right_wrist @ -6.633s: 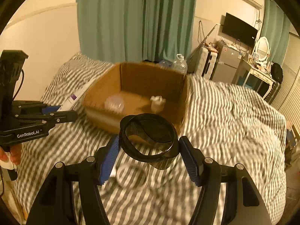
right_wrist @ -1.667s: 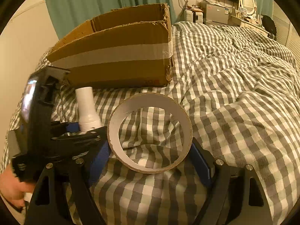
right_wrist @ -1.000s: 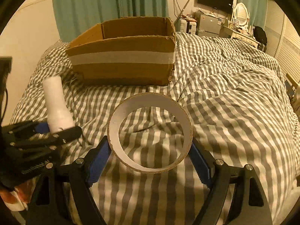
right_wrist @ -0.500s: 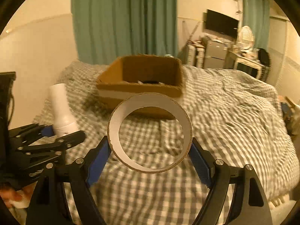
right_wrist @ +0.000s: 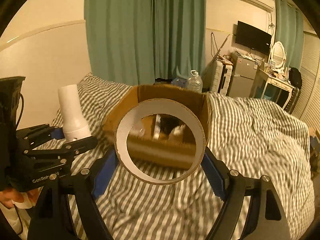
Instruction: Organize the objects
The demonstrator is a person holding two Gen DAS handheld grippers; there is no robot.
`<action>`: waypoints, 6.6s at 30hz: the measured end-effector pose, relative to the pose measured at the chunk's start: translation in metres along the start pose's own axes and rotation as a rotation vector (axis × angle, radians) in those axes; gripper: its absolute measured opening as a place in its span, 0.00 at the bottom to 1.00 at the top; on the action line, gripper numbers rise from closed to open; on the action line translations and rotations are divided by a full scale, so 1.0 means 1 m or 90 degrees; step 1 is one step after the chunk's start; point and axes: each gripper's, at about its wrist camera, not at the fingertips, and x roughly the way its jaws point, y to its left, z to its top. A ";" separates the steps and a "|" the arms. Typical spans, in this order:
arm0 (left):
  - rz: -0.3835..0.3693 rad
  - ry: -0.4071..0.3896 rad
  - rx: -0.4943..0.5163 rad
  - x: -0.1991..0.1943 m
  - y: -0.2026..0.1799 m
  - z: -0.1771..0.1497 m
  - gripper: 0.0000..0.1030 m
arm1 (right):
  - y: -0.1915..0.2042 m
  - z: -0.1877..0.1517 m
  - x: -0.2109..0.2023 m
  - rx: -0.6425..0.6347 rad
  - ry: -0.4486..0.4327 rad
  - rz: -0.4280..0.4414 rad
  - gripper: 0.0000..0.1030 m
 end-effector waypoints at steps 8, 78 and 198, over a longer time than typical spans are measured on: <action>-0.021 0.020 0.025 0.071 0.028 0.080 0.46 | -0.040 0.075 0.063 0.001 -0.007 -0.012 0.79; 0.184 -0.178 0.075 -0.152 -0.056 0.043 1.00 | -0.008 0.018 -0.139 0.084 -0.162 -0.125 0.99; 0.202 -0.196 -0.014 -0.085 -0.046 -0.089 1.00 | 0.010 -0.105 -0.064 0.028 -0.186 -0.156 0.99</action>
